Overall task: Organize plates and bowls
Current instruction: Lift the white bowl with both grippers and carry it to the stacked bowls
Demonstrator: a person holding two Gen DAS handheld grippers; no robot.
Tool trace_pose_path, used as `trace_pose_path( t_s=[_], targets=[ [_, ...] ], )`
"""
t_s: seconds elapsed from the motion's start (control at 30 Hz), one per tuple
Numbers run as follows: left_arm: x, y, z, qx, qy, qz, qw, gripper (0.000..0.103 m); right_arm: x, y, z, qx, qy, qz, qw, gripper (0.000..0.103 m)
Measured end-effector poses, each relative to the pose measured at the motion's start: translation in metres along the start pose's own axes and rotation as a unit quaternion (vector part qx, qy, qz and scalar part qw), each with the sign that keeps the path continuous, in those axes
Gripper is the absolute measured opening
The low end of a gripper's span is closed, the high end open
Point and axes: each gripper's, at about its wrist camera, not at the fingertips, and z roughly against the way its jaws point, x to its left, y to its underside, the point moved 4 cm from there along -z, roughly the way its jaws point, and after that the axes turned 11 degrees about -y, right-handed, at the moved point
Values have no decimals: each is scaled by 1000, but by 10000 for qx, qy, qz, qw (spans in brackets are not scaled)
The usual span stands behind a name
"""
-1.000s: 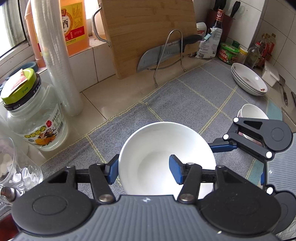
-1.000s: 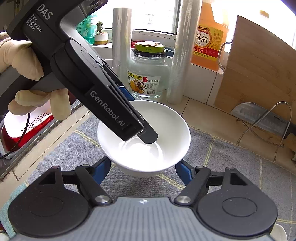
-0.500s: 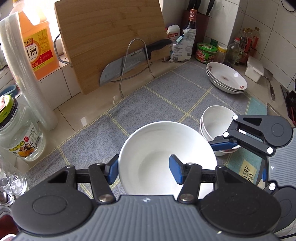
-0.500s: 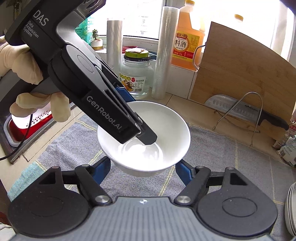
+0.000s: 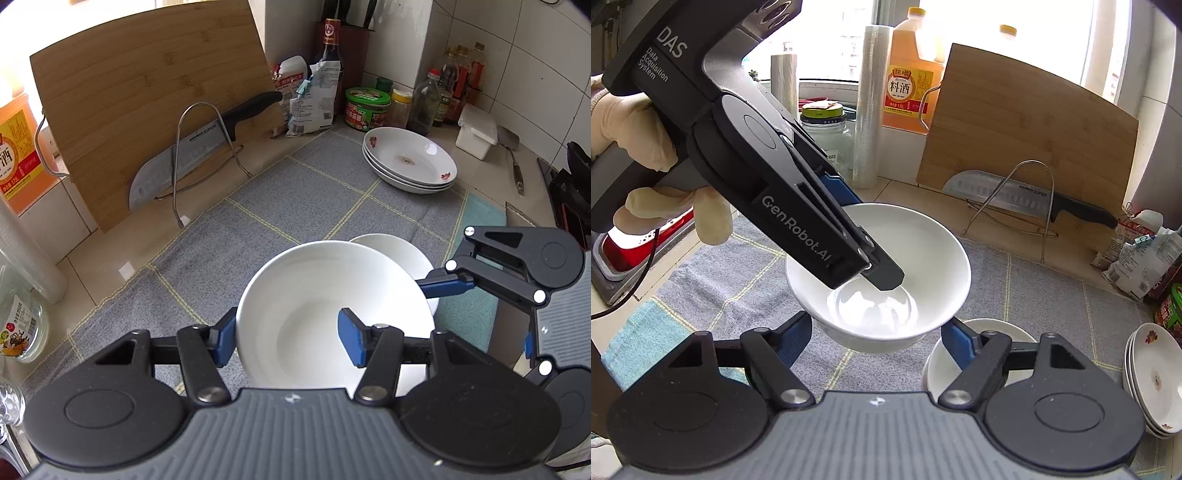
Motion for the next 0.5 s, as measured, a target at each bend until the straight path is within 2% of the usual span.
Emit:
trace_pose_path(
  t_s=[0.5],
  targets=[
    [-50, -36, -26, -93, 293, -324, 9990, 56, -48, 22, 31, -1, 416, -288, 9987, 81]
  ],
)
